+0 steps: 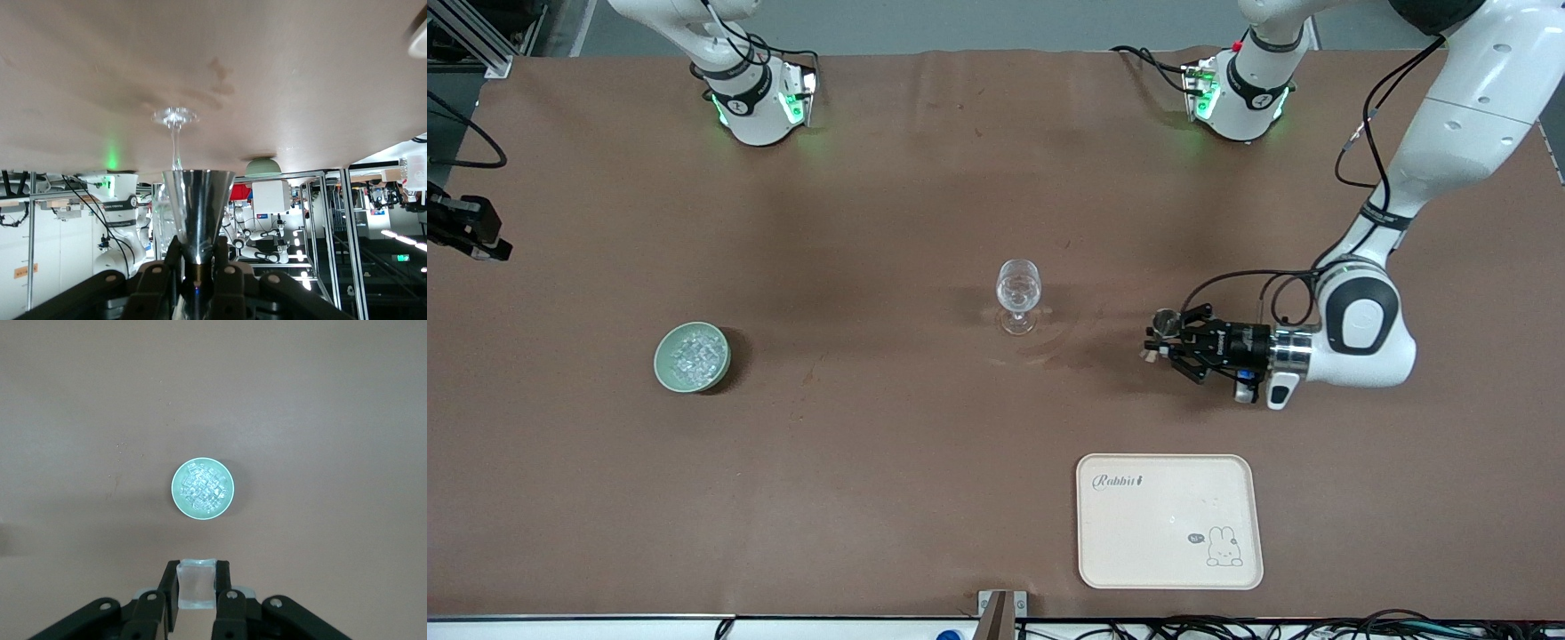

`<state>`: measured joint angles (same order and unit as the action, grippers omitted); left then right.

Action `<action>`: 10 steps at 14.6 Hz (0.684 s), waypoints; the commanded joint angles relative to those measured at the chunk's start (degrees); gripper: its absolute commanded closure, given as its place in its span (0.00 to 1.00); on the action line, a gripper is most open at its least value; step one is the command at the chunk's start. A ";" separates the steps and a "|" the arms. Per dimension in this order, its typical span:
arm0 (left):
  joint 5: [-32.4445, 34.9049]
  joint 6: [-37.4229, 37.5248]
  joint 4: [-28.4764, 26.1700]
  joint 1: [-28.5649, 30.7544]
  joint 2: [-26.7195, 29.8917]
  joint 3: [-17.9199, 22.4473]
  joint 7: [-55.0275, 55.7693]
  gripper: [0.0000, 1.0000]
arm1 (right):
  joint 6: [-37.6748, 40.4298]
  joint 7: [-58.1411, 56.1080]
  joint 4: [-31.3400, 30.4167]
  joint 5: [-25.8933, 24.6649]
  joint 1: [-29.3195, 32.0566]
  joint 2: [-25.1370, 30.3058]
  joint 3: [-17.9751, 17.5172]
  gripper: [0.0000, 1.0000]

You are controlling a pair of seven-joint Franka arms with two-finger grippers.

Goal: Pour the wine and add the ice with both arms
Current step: 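Carry the jigger with the left gripper over the wine glass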

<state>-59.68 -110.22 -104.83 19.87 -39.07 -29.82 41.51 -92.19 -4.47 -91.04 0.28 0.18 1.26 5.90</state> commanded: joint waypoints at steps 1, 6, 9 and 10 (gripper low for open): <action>-3.32 -2.88 -4.06 0.69 3.38 -2.60 1.73 0.99 | 0.88 -0.45 0.51 -0.19 0.43 0.32 -0.27 0.93; -5.62 -4.47 -7.84 0.61 7.24 -5.41 3.92 0.99 | 0.79 -0.54 0.60 -0.19 0.43 0.32 -0.27 0.93; -5.62 -5.26 -9.60 0.61 10.06 -6.74 7.53 0.99 | 0.79 -0.45 0.60 -0.11 0.34 0.32 -0.27 0.92; -5.62 -5.79 -10.21 0.61 10.93 -7.35 8.49 0.99 | 0.79 -0.45 0.60 -0.11 0.34 0.32 -0.27 0.92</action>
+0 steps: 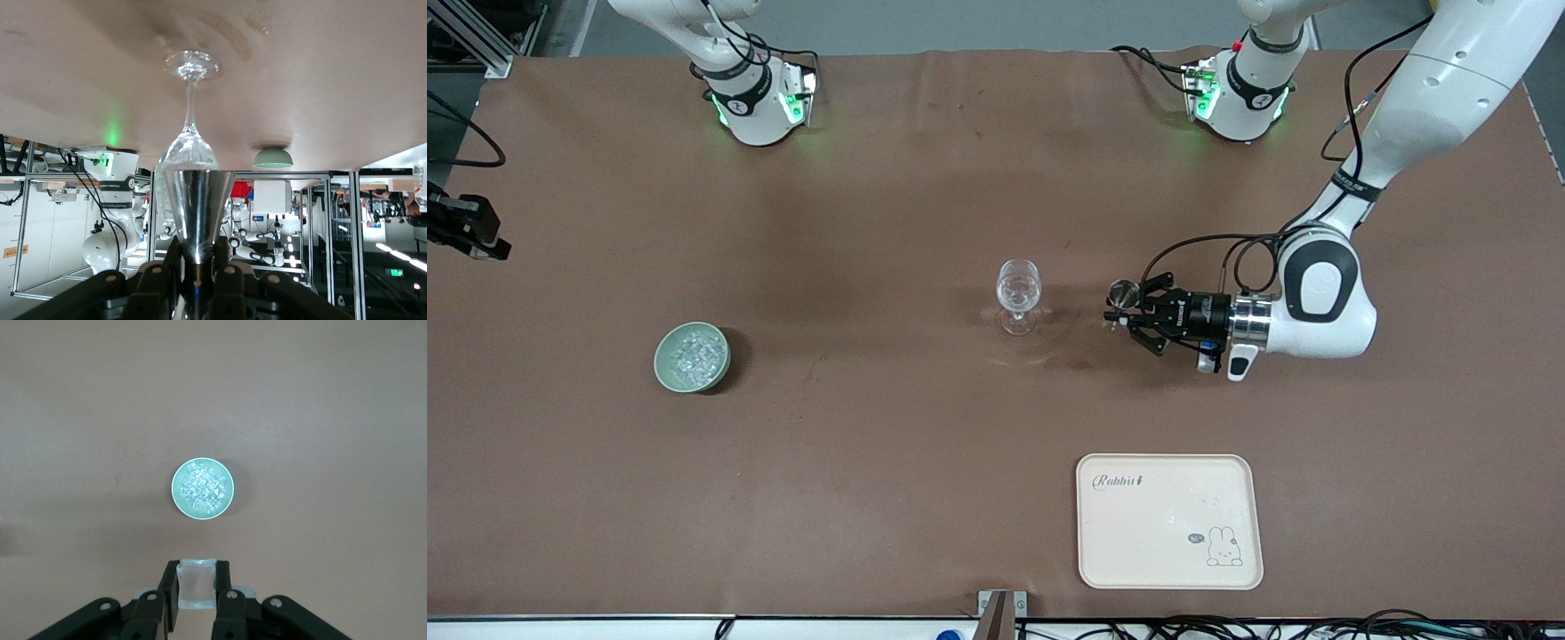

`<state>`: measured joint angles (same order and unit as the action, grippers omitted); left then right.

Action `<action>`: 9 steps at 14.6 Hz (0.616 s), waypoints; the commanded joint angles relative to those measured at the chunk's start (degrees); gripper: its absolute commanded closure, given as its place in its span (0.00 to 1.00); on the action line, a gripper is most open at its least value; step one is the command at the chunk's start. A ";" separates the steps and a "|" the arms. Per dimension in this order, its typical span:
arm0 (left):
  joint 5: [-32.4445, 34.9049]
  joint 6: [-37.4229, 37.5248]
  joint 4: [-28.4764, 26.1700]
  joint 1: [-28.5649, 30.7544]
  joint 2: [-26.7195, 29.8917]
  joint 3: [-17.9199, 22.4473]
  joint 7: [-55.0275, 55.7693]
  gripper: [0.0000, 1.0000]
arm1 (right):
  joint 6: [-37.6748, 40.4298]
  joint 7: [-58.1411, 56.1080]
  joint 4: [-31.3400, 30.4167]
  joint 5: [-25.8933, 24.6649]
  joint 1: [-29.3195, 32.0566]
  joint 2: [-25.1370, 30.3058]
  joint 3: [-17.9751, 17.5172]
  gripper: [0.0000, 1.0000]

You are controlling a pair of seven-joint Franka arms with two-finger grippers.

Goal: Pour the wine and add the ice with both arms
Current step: 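Carry the jigger with the left gripper over the wine glass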

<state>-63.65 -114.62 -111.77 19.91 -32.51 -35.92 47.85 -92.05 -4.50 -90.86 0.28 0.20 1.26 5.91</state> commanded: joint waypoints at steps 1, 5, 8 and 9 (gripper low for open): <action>-1.65 -2.36 -3.89 0.57 5.17 -1.78 2.86 0.99 | 0.56 -0.42 0.42 -0.11 0.33 0.32 -0.28 0.92; -1.65 -7.72 -4.77 0.49 6.93 -5.38 7.52 1.00 | 0.65 -0.42 0.42 -0.02 0.33 0.32 -0.28 0.92; -1.65 -13.59 -4.86 0.48 7.54 -9.07 11.11 1.00 | 0.74 -0.42 0.42 0.07 0.33 0.41 -0.28 0.91; -1.56 -15.53 -5.21 0.40 8.16 -9.95 12.78 1.00 | 0.74 -0.42 0.42 0.07 0.33 0.32 -0.28 0.91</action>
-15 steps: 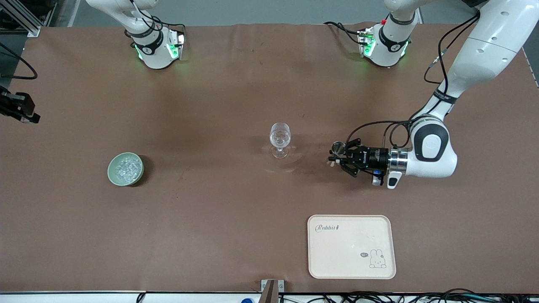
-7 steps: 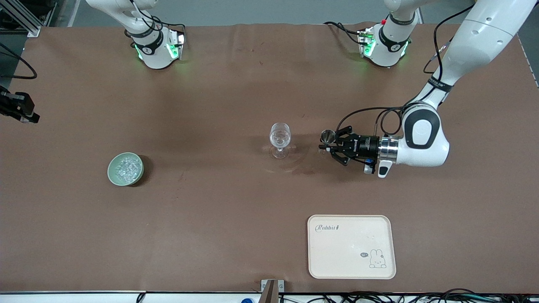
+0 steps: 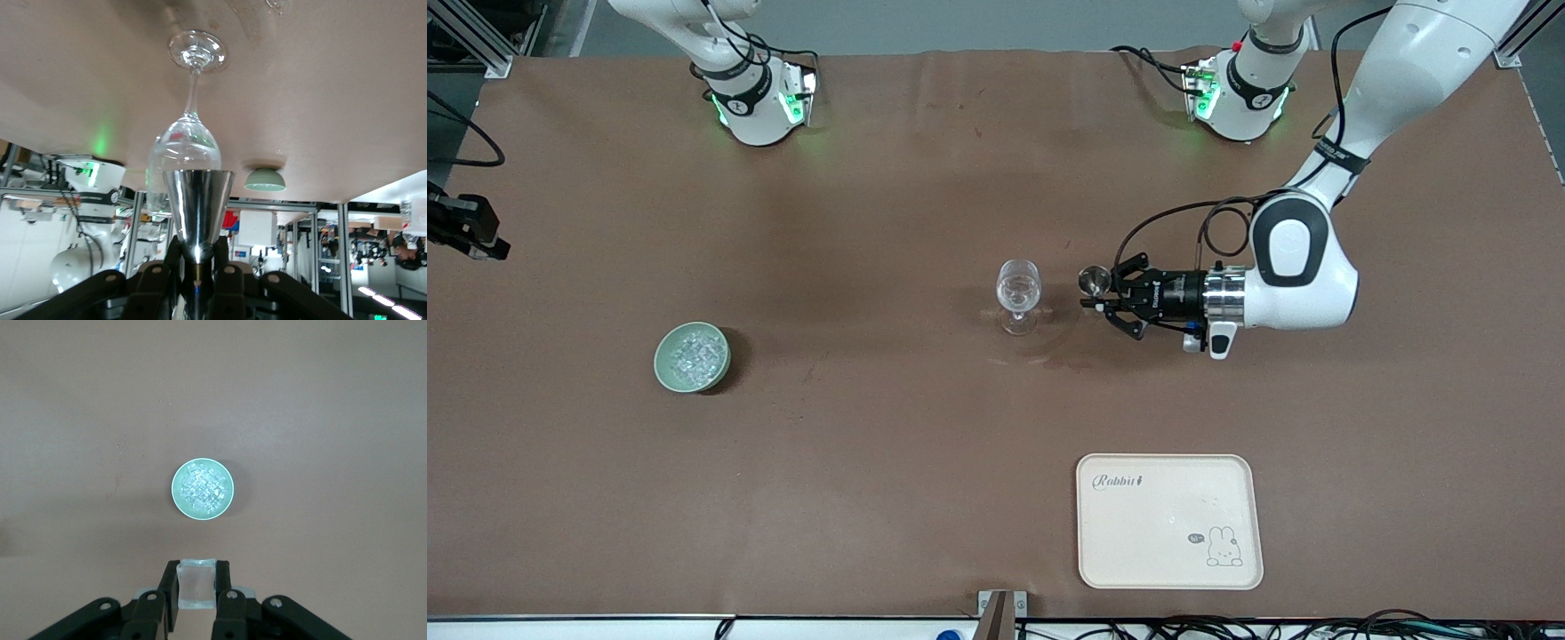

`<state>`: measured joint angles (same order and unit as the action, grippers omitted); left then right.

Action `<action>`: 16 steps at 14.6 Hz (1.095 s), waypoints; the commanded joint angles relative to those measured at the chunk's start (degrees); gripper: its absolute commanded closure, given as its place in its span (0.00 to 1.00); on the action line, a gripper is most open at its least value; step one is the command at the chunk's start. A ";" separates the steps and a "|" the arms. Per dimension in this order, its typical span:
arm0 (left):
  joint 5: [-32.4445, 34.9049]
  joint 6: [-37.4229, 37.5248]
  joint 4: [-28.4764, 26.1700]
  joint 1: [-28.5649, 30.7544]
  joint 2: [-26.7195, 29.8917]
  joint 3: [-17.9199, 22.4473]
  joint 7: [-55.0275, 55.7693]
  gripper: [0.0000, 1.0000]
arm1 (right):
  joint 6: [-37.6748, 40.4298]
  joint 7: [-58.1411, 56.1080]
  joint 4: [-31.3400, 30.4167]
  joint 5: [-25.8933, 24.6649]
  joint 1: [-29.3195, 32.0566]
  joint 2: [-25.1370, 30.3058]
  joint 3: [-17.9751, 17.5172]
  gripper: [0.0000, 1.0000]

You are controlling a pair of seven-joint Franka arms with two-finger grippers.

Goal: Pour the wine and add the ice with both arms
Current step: 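Carry the jigger with the left gripper over the wine glass, then tilt the jigger with the left gripper to pour into the wine glass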

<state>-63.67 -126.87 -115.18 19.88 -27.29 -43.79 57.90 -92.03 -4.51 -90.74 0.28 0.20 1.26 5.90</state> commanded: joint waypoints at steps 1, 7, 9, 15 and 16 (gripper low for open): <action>-1.55 -4.43 -1.81 0.16 3.29 -2.79 4.13 1.00 | 0.62 -0.41 0.30 0.07 0.33 0.41 -0.28 0.91; -0.85 -9.45 -2.24 -3.89 4.96 -2.88 7.58 1.00 | 0.62 -0.41 0.22 0.07 0.42 0.41 -0.28 0.91; -0.76 -9.45 -3.47 -4.24 6.62 -2.88 7.66 1.00 | 0.62 -0.41 0.22 0.07 0.42 0.41 -0.28 0.91; -0.41 -11.47 -4.00 -5.91 7.16 -2.88 8.37 1.00 | 0.62 -0.41 -0.05 0.07 0.42 0.41 -0.28 0.91; 0.03 -11.65 -4.00 -6.00 7.16 -2.88 8.45 1.00 | 0.71 -0.41 -0.05 0.15 0.42 0.41 -0.28 0.91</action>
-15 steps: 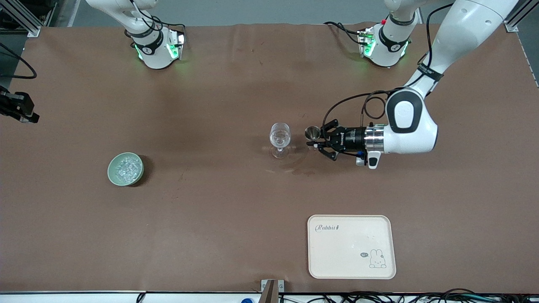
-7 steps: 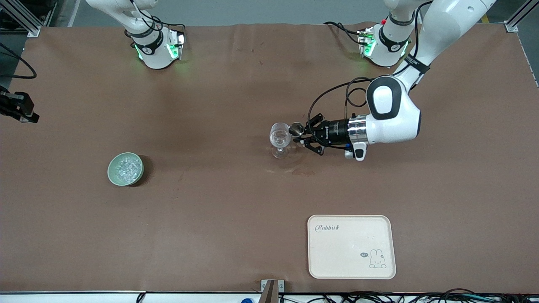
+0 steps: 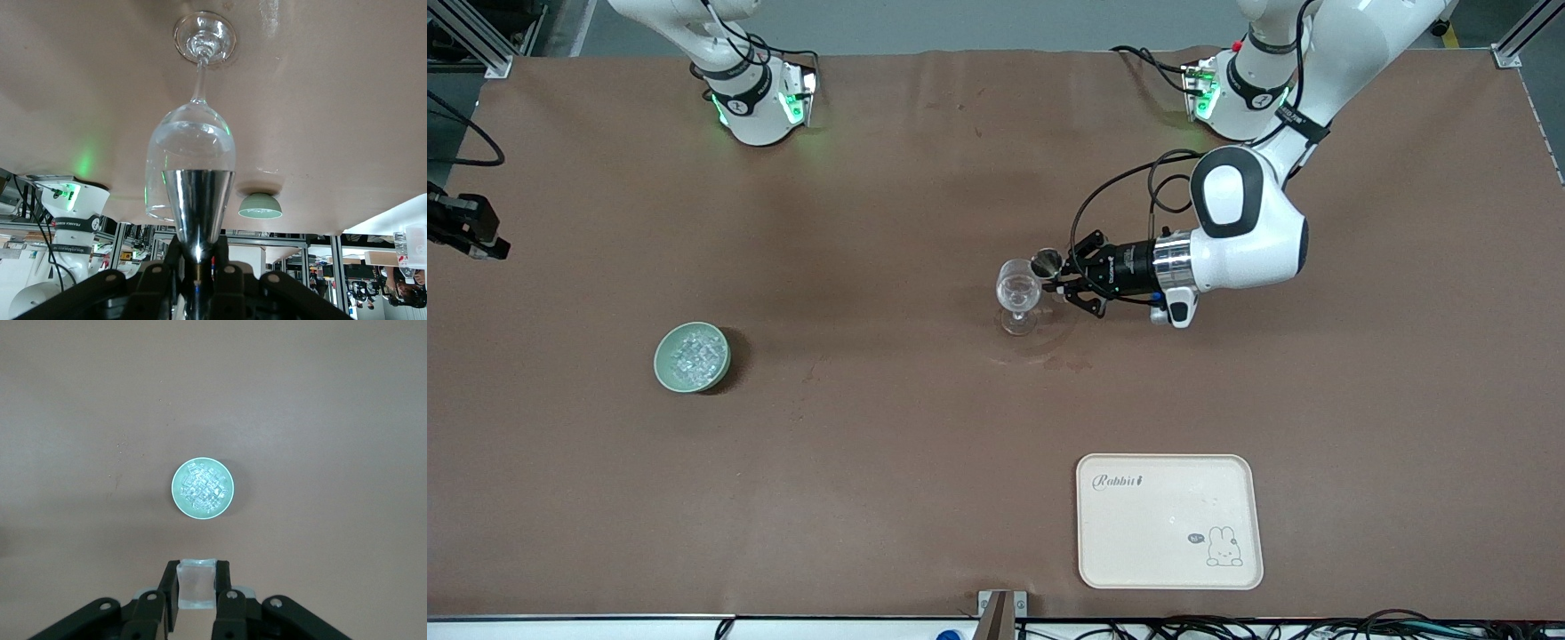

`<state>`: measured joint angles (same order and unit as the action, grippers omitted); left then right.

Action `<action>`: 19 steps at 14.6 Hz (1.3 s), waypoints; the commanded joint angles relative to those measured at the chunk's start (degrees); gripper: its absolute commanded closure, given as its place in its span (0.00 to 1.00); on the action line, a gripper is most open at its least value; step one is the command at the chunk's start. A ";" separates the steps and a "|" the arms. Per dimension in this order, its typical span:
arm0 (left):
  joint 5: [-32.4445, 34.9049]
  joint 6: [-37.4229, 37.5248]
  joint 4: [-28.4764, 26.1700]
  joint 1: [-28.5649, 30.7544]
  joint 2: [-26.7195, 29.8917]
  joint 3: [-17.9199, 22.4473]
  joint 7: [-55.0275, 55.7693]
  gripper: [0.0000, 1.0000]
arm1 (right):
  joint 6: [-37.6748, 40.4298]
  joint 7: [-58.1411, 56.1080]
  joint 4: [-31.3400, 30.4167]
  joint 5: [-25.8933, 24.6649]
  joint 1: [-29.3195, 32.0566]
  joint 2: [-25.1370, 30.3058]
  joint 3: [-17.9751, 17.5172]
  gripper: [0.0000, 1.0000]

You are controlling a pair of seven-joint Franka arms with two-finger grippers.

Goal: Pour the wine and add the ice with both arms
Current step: 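Tilt the jigger with the left gripper to pour into the wine glass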

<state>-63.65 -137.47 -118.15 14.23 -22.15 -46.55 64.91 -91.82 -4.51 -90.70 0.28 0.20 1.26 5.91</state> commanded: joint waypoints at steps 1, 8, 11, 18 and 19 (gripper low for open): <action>0.98 -1.04 -1.03 -0.34 2.02 -0.12 1.71 1.00 | 0.50 -0.41 -0.09 0.16 0.33 0.41 -0.28 0.91; 12.49 -1.74 -0.33 -1.56 1.94 -0.12 12.59 1.00 | 0.68 -0.41 -0.44 0.24 0.42 0.50 -0.28 0.91; 14.34 -2.27 -0.15 -2.10 1.85 -0.12 15.24 1.00 | 0.68 -0.41 -0.53 0.24 0.42 0.59 -0.28 0.91; 16.71 -3.94 -0.07 -3.23 1.85 -0.03 18.75 1.00 | 0.76 -0.41 -0.53 0.24 0.42 0.59 -0.28 0.91; 18.46 -4.03 0.11 -3.41 1.68 -0.03 20.15 1.00 | 0.76 -0.41 -0.53 0.24 0.42 0.59 -0.28 0.91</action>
<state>-47.83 -140.72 -118.03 11.73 -21.87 -46.58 81.50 -91.29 -4.52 -90.73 0.29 0.20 1.26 5.91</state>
